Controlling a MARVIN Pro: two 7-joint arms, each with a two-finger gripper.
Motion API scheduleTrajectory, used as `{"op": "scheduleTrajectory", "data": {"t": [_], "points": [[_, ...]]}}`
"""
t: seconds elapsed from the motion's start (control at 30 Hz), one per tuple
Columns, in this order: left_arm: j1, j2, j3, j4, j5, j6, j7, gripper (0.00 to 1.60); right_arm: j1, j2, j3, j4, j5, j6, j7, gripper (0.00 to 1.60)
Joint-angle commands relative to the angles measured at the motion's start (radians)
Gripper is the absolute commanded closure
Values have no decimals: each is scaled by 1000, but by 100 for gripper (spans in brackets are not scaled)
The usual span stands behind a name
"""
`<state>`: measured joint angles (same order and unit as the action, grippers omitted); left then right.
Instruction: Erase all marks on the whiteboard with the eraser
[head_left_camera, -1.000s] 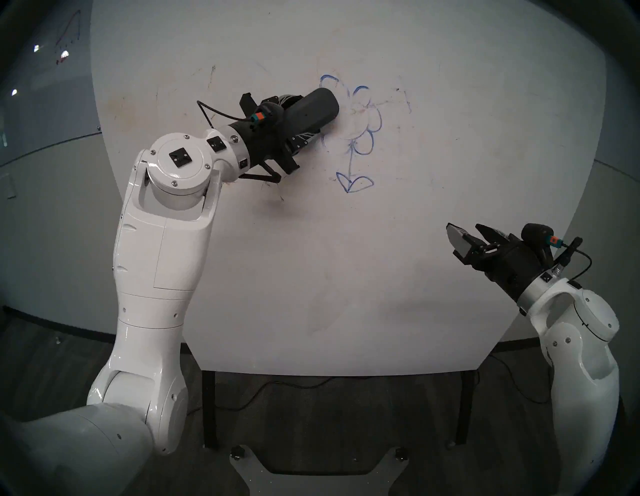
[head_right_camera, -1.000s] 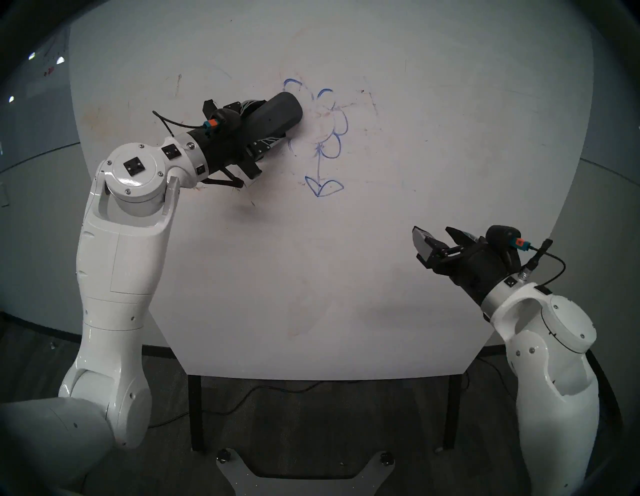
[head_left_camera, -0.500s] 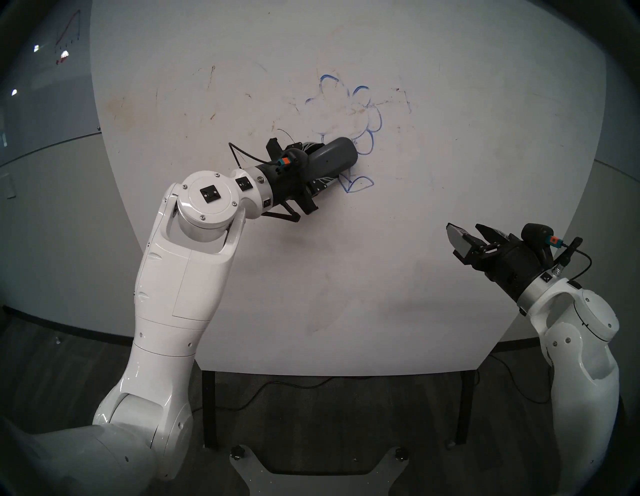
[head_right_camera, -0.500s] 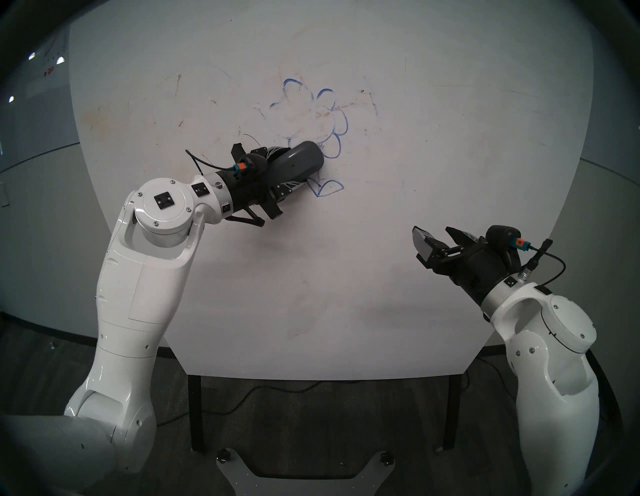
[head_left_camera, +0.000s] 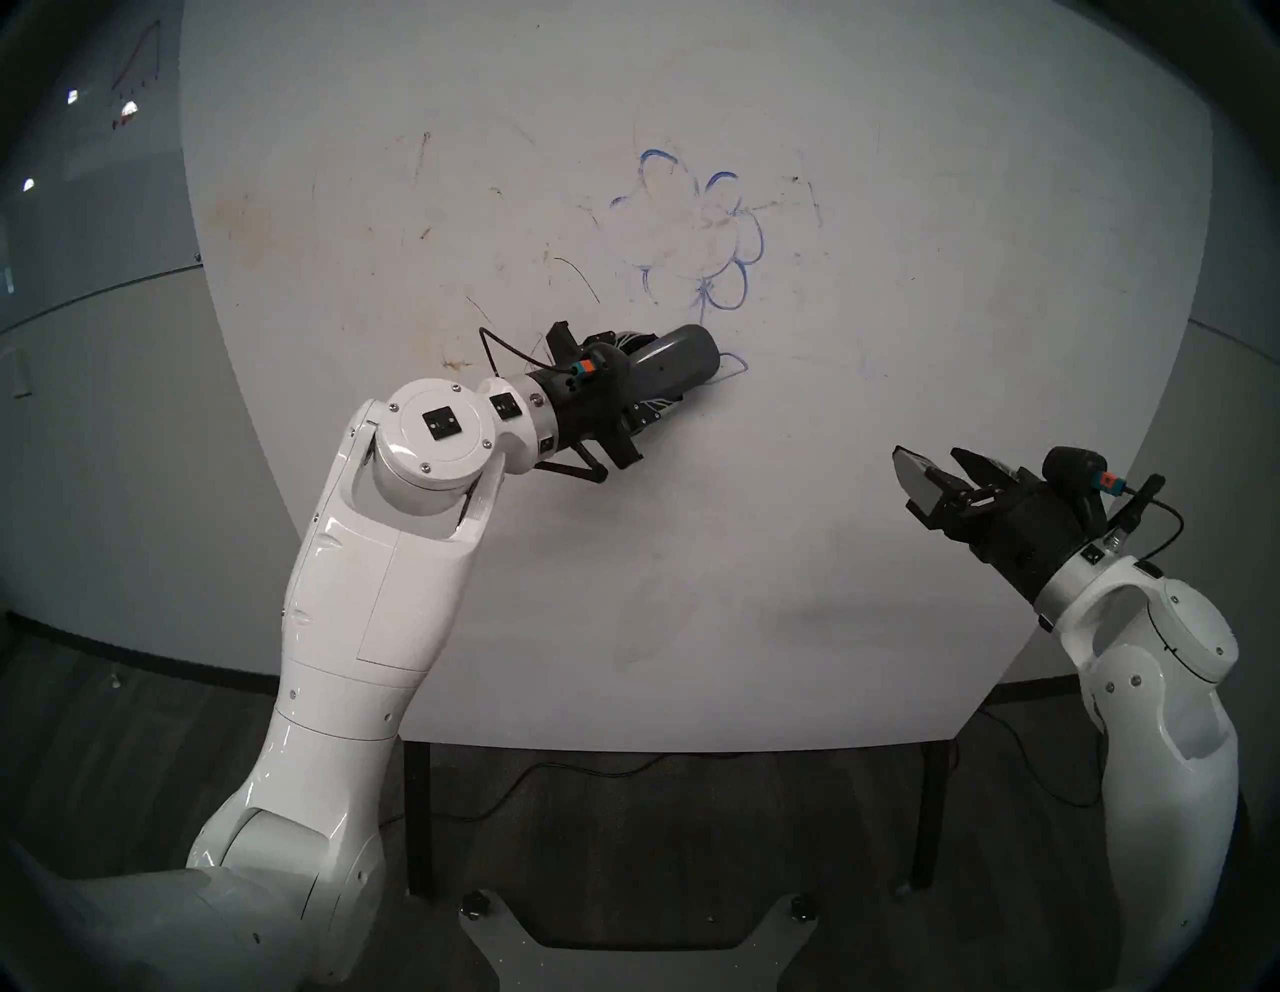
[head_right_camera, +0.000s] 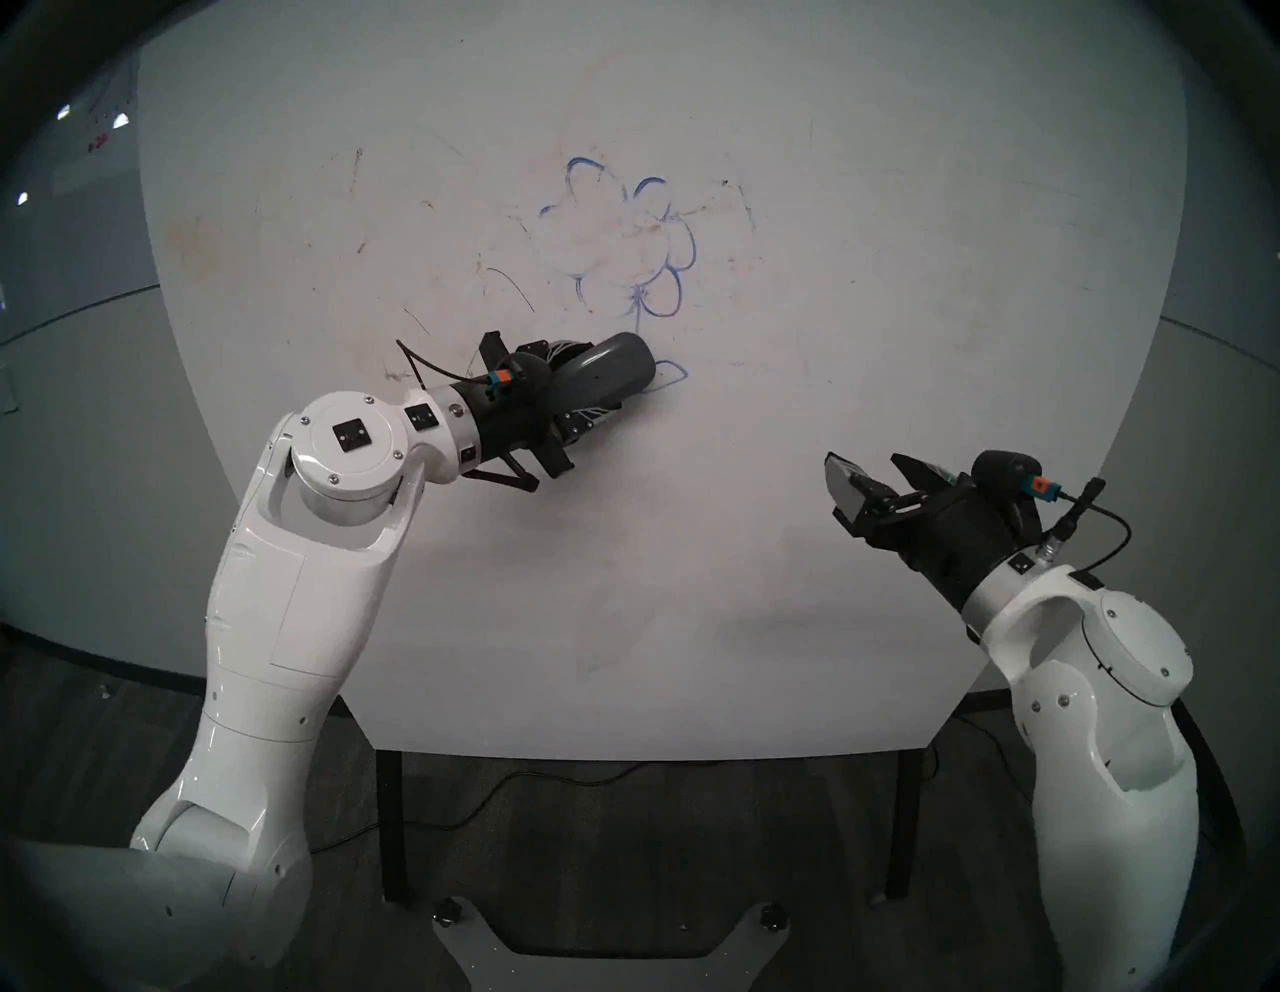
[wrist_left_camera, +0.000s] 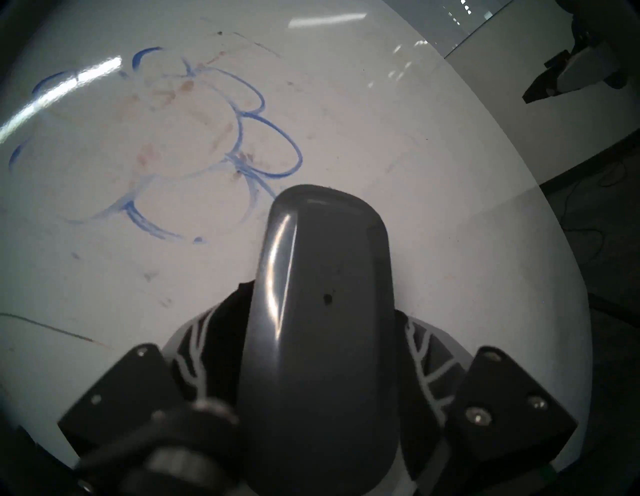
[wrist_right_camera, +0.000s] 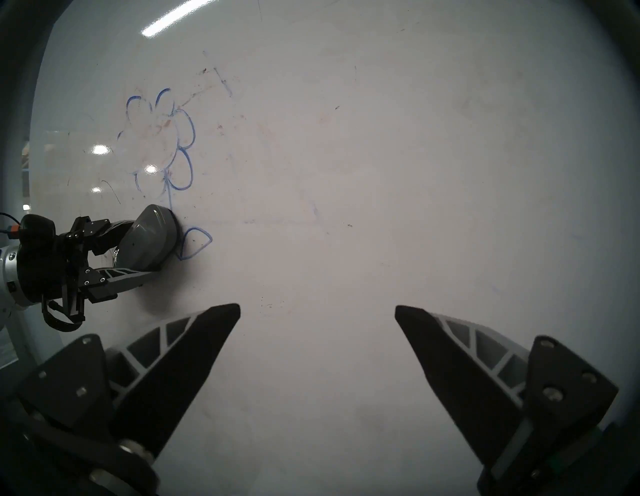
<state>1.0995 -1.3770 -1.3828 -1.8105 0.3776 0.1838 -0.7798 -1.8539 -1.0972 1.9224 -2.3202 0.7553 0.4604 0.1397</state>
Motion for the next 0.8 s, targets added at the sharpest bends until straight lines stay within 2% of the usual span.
{"op": "scheduleTrajectory", "data": {"t": [0.0,0.43,0.77], "points": [[14,14,-14,53,37,43,23,160,4,3,0,-16,0,-1,2,0],[-17,2,21,87,55,44,5,160,3,3,0,-16,0,-1,2,0],[-116,-23,32,108,74,20,16,160,4,3,0,-16,0,-1,2,0]]}}
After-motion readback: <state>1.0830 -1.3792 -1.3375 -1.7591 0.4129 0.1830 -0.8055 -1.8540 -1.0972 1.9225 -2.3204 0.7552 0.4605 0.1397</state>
